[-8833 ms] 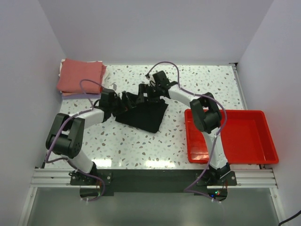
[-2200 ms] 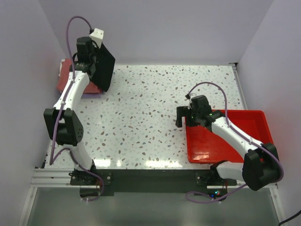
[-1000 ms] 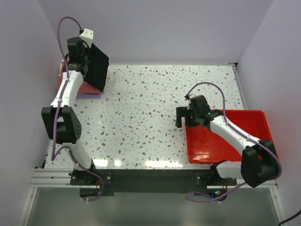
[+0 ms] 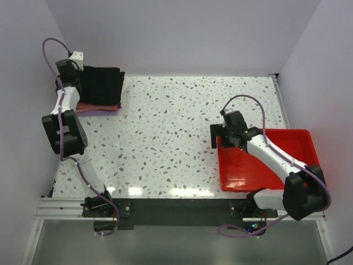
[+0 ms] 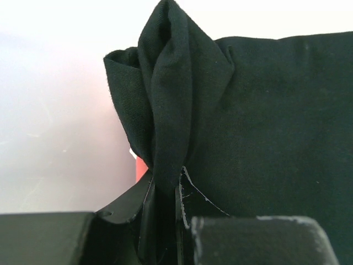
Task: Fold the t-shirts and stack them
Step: Neatly place the folded tshirt to the corner
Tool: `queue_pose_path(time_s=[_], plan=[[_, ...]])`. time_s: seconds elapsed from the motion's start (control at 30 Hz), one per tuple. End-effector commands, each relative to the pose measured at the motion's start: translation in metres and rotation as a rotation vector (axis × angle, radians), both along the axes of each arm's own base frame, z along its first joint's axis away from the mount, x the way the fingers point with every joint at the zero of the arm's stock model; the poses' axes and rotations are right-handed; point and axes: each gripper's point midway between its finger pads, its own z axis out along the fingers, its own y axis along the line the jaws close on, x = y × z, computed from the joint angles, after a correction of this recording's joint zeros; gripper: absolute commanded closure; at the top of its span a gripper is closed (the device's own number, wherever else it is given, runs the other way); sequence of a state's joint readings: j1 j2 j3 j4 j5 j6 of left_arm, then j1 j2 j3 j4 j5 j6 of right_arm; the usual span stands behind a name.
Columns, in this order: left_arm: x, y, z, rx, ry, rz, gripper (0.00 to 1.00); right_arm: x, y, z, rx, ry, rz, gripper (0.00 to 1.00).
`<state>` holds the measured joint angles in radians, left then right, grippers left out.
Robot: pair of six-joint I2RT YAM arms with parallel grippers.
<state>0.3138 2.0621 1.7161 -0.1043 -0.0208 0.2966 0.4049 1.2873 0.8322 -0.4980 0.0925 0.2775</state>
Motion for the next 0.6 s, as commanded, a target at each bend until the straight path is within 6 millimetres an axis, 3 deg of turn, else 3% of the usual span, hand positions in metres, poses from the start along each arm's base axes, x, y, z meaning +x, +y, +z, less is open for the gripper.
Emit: queue_pose_path(time_s=[0.0,0.07,0.13,0.17,0.2,0.27,0.3,0.43,0.57], plan=[[0.014,0.016,0.025,0.026,-0.103,0.027,0.97,0.013,-0.003,0.017,-0.020,-0.059,-0.011,0.01],[0.013,0.020,0.023,0.033,-0.099,0.043,0.92,0.013,-0.003,0.017,-0.024,-0.059,-0.010,0.01],[0.011,0.024,0.023,0.043,-0.094,0.062,0.73,0.014,-0.004,0.018,-0.025,-0.061,-0.011,0.01],[0.009,0.027,0.024,0.049,-0.095,0.077,0.60,0.014,-0.004,0.018,-0.028,-0.060,-0.009,0.01],[0.007,0.029,0.027,0.053,-0.097,0.086,0.32,0.014,-0.005,0.018,-0.029,-0.059,-0.012,0.01],[0.006,0.032,0.044,0.065,-0.148,0.104,0.06,0.013,-0.004,0.018,-0.031,-0.056,-0.008,0.01],[0.005,0.031,0.049,0.063,-0.159,0.108,0.00,0.014,-0.005,0.019,-0.033,-0.060,-0.010,0.01],[0.003,0.023,0.081,0.000,-0.234,0.115,0.00,0.012,-0.003,0.021,-0.018,-0.064,-0.006,0.01],[-0.006,0.007,0.131,-0.055,-0.340,0.095,0.00,0.011,0.000,0.030,0.008,-0.088,0.007,0.01]])
